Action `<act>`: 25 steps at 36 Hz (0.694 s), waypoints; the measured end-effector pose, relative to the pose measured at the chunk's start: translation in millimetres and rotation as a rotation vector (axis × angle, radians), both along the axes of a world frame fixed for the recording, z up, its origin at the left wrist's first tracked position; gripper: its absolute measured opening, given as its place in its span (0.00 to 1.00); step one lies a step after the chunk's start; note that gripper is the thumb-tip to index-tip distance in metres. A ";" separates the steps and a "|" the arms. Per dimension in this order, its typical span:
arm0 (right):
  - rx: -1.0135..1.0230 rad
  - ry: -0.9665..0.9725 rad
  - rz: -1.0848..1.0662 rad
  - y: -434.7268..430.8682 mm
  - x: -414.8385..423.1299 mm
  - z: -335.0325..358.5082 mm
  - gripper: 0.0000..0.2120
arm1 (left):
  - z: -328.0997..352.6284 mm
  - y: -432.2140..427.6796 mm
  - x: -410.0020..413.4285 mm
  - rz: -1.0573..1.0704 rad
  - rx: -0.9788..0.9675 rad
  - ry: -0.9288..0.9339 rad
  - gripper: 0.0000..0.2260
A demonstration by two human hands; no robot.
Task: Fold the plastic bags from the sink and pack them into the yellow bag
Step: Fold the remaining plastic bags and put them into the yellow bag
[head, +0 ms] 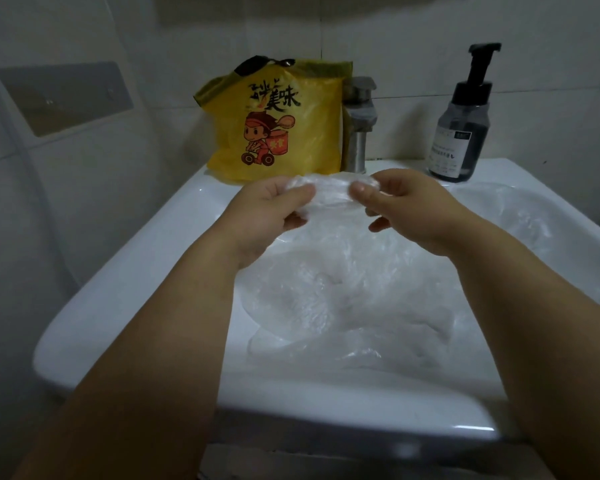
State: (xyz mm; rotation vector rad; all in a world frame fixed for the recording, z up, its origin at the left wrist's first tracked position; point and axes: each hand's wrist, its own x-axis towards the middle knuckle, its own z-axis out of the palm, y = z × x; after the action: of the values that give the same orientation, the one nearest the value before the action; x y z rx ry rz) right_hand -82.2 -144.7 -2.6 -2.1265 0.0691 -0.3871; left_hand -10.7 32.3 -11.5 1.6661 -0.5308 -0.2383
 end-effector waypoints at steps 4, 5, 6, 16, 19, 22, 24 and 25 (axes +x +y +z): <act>0.181 -0.008 0.085 1.9 -2.6 2.8 0.09 | 1.0 0.8 -0.6 -0.009 -0.083 0.033 0.04; 0.216 0.003 0.101 1.9 -3.2 2.8 0.08 | 1.3 1.1 -0.8 0.012 -0.085 0.023 0.03; 0.257 0.021 0.118 1.8 -3.7 3.2 0.08 | 1.8 1.5 -0.7 0.038 -0.092 0.019 0.03; 0.647 0.067 0.158 24.5 1.2 1.1 0.07 | 7.0 -8.9 0.9 -0.036 -0.509 0.285 0.26; 0.707 0.059 0.190 36.1 4.3 -3.7 0.08 | -1.5 -20.5 -12.2 -0.220 -0.286 0.321 0.32; 0.686 0.057 0.196 42.7 5.2 -9.4 0.09 | -6.0 -35.8 -27.7 -0.188 -0.166 0.287 0.13; 0.647 0.062 0.189 43.3 4.6 -11.4 0.08 | -5.6 -39.3 -29.1 -0.108 -0.232 0.300 0.11; 0.626 0.075 0.196 43.6 4.1 -11.8 0.08 | -4.9 -39.3 -27.5 -0.080 -0.266 0.306 0.10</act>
State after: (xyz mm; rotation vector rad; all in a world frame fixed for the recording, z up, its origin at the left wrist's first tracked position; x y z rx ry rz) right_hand -78.1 -101.1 -14.4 -1.5113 0.0203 -0.1403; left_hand -38.2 -6.9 -16.4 1.3219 -0.3795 -0.4539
